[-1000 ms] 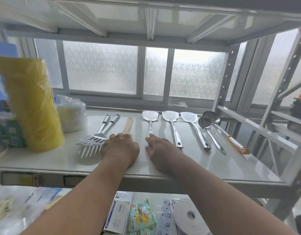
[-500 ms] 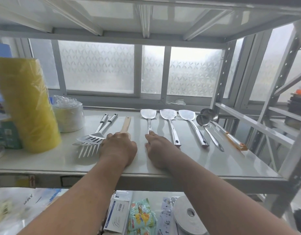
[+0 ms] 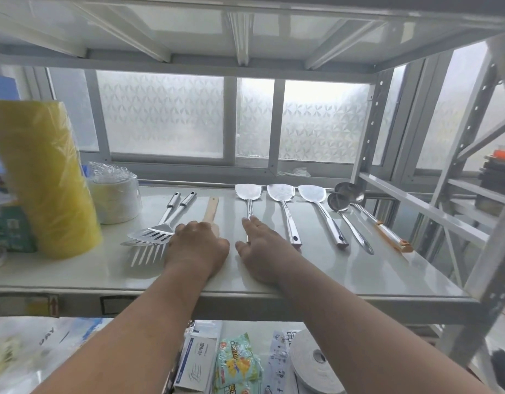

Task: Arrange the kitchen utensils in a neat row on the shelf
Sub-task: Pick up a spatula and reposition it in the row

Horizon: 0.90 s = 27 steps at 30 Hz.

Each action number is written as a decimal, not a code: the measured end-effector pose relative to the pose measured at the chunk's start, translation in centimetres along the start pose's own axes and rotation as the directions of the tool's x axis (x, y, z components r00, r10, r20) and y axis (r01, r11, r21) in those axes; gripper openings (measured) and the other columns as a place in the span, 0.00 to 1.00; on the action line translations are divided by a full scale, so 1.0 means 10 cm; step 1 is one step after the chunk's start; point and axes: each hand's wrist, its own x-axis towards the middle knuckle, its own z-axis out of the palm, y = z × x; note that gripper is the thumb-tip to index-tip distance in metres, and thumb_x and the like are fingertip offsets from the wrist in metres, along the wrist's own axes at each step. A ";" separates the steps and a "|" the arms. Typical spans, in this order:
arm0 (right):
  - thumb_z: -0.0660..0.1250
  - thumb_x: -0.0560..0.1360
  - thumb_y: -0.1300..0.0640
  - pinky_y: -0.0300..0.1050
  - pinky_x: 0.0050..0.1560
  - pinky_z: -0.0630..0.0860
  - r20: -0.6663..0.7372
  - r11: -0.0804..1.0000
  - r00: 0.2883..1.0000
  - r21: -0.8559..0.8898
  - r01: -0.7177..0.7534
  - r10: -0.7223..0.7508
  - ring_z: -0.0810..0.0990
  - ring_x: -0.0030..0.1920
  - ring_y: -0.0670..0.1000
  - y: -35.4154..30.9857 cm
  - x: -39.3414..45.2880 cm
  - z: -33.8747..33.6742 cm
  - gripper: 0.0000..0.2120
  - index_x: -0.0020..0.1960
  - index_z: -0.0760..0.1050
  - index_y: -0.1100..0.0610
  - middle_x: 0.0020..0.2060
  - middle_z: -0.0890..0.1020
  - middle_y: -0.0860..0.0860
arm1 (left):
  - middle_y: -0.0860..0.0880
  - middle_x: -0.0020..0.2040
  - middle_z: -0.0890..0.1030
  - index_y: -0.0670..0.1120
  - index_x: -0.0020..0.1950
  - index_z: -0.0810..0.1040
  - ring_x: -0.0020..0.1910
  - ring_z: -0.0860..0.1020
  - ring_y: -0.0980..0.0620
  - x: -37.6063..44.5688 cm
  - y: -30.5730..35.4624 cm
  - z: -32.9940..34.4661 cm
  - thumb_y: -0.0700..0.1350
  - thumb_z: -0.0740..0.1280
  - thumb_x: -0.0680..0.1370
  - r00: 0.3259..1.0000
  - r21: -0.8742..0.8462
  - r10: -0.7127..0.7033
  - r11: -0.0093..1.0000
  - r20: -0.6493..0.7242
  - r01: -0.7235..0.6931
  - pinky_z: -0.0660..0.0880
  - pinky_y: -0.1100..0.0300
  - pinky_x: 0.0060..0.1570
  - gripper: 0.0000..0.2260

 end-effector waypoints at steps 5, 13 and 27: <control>0.58 0.82 0.47 0.47 0.78 0.50 -0.145 0.998 0.988 0.027 0.049 -0.045 0.50 0.81 0.48 -0.06 -0.14 -0.07 0.32 0.82 0.52 0.53 0.82 0.53 0.50 | 0.38 0.56 0.84 0.41 0.58 0.82 0.58 0.81 0.37 -0.20 0.10 -0.25 0.54 0.68 0.79 0.999 -0.052 0.000 0.999 -0.051 -0.003 0.77 0.51 0.55 0.17; 0.61 0.80 0.57 0.42 0.77 0.52 -0.290 0.976 0.934 0.009 0.220 -0.208 0.57 0.80 0.48 -0.11 -0.43 -0.17 0.28 0.79 0.62 0.56 0.80 0.62 0.51 | 0.34 0.56 0.83 0.36 0.60 0.80 0.60 0.81 0.33 -0.54 -0.12 -0.62 0.35 0.63 0.80 0.977 -0.283 -0.102 0.958 -0.185 0.046 0.78 0.48 0.57 0.11; 0.73 0.66 0.30 0.61 0.62 0.78 -0.298 0.632 0.915 0.772 0.063 0.272 0.82 0.60 0.55 0.27 -0.68 -1.04 0.42 0.75 0.60 0.37 0.68 0.76 0.54 | 0.43 0.52 0.86 0.48 0.58 0.85 0.46 0.83 0.46 -0.55 -0.74 -1.11 0.39 0.74 0.80 0.982 -0.979 -0.103 0.107 0.161 0.171 0.80 0.59 0.32 0.08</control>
